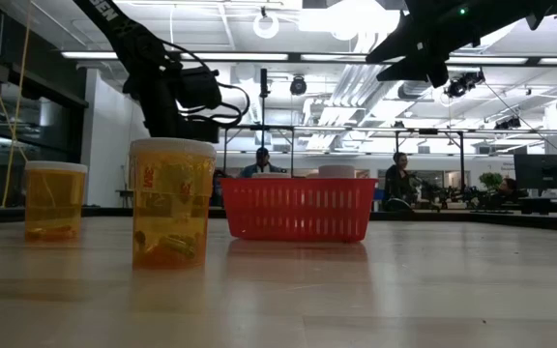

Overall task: Pick and place pill bottles into a basket
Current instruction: Put the top orange pill bottle into the red bin

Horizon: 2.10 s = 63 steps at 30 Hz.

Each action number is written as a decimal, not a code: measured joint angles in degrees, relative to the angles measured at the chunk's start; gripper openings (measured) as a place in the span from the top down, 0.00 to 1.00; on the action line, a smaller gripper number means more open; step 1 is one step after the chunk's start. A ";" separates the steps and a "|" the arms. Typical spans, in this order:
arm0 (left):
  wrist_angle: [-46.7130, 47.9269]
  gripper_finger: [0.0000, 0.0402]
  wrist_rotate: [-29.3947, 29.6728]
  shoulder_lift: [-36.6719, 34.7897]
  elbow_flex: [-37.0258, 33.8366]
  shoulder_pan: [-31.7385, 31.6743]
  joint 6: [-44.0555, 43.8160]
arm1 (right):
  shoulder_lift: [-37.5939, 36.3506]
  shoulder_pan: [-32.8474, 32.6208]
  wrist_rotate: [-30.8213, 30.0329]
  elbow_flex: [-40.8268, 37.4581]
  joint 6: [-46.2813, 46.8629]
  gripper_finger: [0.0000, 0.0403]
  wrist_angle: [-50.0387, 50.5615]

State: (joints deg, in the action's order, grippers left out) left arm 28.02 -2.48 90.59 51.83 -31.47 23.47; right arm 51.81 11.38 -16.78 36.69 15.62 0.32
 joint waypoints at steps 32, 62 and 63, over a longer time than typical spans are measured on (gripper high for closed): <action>12.78 0.38 -2.11 0.02 26.16 17.53 -13.90 | -0.02 4.63 -4.17 0.00 0.25 0.36 1.67; 9.39 0.37 1.86 5.36 28.06 36.07 -23.79 | -0.02 6.38 -3.66 0.00 5.10 0.36 3.82; 9.52 0.38 1.66 5.72 28.06 36.03 -23.80 | -0.02 6.38 -3.65 0.00 5.11 0.36 4.00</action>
State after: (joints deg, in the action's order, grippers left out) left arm 37.54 -0.82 96.31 79.90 4.56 -0.32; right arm 51.79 17.76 -20.43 36.69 20.73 4.31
